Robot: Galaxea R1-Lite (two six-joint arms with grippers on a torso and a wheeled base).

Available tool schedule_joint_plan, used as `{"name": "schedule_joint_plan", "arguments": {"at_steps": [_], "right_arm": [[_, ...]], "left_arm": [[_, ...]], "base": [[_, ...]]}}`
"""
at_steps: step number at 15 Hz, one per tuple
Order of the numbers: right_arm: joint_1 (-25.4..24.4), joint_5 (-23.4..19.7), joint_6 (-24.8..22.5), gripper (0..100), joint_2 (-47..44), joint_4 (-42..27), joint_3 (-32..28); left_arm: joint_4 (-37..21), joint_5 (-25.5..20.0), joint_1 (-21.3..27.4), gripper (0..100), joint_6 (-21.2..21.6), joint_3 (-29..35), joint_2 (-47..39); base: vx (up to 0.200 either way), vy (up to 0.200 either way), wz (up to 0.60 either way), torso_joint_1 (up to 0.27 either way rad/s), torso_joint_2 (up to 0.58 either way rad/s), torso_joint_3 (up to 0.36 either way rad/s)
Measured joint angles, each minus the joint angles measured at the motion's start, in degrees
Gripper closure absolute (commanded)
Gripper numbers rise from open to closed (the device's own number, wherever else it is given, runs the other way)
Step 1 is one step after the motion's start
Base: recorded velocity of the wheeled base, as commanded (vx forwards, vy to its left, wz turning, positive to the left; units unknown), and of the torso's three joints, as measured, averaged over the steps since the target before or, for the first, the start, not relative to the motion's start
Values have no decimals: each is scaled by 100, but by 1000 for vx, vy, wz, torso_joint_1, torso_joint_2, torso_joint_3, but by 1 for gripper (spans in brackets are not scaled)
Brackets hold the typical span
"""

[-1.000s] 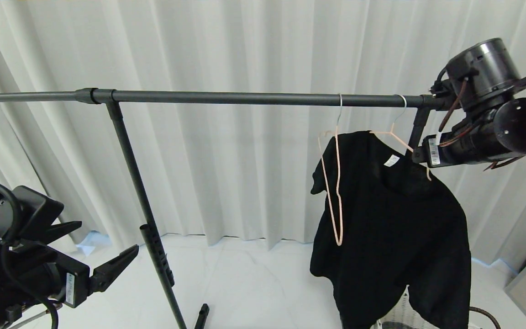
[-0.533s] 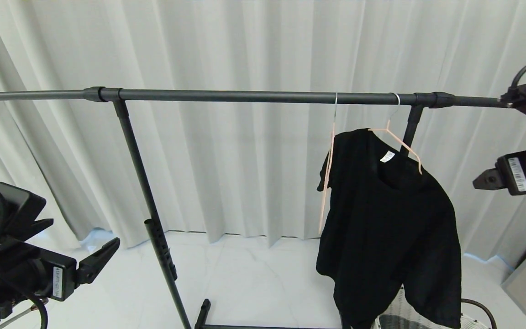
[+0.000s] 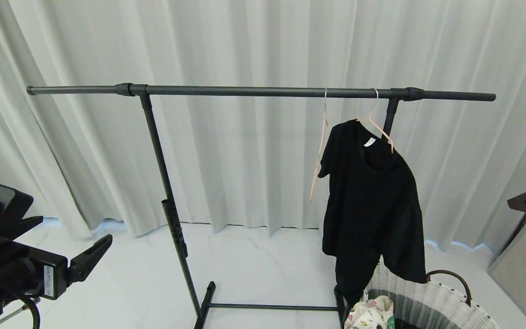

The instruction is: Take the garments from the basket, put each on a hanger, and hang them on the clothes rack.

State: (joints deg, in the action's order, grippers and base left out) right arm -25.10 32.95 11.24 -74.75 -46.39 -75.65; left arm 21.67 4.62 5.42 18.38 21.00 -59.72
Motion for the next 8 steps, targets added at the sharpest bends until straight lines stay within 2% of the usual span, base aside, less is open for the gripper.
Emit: {"name": "schedule_joint_plan", "arguments": {"at_steps": [5, 8], "right_arm": [[93, 0, -128, 0, 369, 130, 357], [173, 0, -273, 0, 424, 207, 388]], "left_arm": [[2, 17, -262, 0, 0, -23, 138], [0, 13, -308, 0, -24, -28, 162]], "base": [[-200, 0, 0, 4, 5, 2], [0, 0, 0, 0, 0, 0]]}}
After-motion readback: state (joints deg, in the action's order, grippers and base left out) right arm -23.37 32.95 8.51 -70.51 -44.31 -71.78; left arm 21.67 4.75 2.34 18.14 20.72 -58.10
